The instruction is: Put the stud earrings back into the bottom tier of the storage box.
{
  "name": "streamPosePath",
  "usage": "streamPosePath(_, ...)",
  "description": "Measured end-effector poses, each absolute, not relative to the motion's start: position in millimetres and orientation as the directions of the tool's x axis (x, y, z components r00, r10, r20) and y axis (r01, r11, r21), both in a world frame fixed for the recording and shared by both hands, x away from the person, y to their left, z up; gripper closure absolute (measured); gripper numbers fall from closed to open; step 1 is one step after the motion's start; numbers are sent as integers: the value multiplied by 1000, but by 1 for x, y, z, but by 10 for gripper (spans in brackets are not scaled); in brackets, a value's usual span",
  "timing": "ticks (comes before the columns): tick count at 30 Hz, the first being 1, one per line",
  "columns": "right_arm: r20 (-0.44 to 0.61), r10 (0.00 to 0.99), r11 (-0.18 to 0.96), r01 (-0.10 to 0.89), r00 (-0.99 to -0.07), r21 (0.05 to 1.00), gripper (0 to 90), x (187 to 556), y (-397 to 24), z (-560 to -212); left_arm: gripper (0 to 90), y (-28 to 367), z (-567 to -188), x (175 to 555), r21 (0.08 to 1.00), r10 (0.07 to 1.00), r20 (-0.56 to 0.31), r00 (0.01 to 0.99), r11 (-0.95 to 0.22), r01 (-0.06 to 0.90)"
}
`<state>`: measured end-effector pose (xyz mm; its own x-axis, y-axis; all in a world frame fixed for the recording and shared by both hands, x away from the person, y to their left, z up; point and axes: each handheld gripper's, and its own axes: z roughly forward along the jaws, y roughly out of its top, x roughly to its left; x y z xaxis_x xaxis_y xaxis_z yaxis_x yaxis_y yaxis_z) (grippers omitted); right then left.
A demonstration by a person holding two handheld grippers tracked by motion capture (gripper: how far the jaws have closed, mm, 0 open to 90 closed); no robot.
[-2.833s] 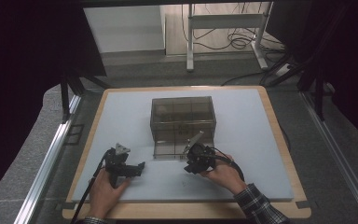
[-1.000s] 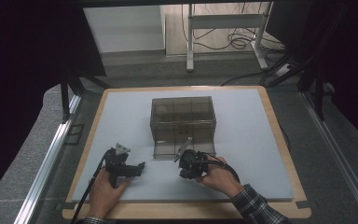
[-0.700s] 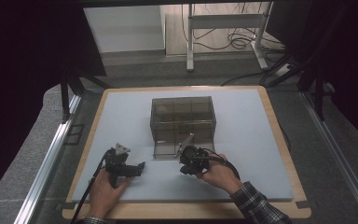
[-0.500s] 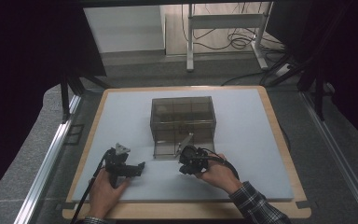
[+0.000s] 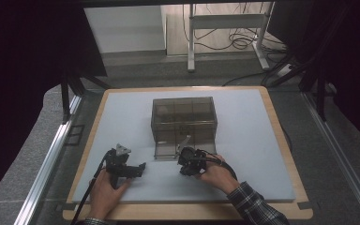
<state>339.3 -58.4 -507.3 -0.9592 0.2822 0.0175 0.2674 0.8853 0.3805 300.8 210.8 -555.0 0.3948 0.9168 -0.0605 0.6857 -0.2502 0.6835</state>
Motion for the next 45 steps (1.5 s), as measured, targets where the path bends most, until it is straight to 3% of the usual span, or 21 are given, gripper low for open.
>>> streamPosePath(7, 6, 278, 896, 262, -960, 358, 854, 338, -55, -506, 0, 211, -555, 301, 684, 917, -61, 395, -250, 686)
streamPosePath(45, 13, 415, 778, 362, -910, 513, 850, 388, -72, -467, 0, 211, -555, 301, 683, 917, -59, 395, -252, 686)
